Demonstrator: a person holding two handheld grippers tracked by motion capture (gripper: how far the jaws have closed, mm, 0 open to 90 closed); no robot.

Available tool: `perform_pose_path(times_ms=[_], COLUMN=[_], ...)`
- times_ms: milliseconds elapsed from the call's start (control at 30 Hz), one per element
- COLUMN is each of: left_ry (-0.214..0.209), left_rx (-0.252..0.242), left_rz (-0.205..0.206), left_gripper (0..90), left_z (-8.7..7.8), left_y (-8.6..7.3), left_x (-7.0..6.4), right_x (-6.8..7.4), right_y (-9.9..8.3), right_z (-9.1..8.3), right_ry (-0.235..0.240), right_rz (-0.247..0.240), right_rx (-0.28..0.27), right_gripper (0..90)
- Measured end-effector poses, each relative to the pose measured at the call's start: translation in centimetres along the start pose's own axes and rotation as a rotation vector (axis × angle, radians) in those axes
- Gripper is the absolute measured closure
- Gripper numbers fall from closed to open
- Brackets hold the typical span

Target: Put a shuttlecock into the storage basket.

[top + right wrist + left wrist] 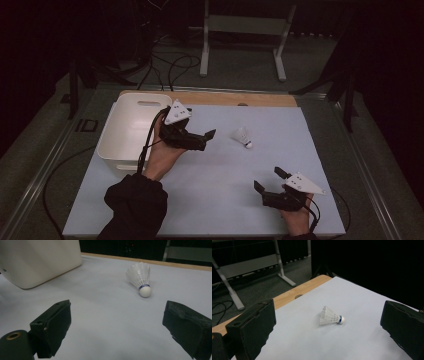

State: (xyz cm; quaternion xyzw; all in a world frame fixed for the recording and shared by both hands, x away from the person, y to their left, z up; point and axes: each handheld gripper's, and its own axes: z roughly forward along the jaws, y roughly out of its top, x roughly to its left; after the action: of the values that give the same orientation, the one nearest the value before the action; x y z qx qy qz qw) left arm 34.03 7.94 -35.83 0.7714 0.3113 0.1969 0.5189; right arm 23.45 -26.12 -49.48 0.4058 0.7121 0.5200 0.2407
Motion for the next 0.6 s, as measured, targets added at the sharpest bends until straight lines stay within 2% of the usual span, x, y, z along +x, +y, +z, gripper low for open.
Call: perform_pose_path(times_ms=[167,600], left_ry=[-0.014,-0.026], left_rx=[0.011,0.026], left_rz=[-0.007,0.013], left_gripper=[1.0,0.9], left_z=[0.8,2.0], left_y=[0.0,0.2], left_x=[-0.2,-0.9], right_x=[0.0,-0.1], right_y=[0.0,0.0], right_z=[0.0,-0.1], right_ry=[0.002,0.002], right_rz=[0.001,0.007], right_rx=[-0.001,-0.002], right_gripper=[8.1,8.1])
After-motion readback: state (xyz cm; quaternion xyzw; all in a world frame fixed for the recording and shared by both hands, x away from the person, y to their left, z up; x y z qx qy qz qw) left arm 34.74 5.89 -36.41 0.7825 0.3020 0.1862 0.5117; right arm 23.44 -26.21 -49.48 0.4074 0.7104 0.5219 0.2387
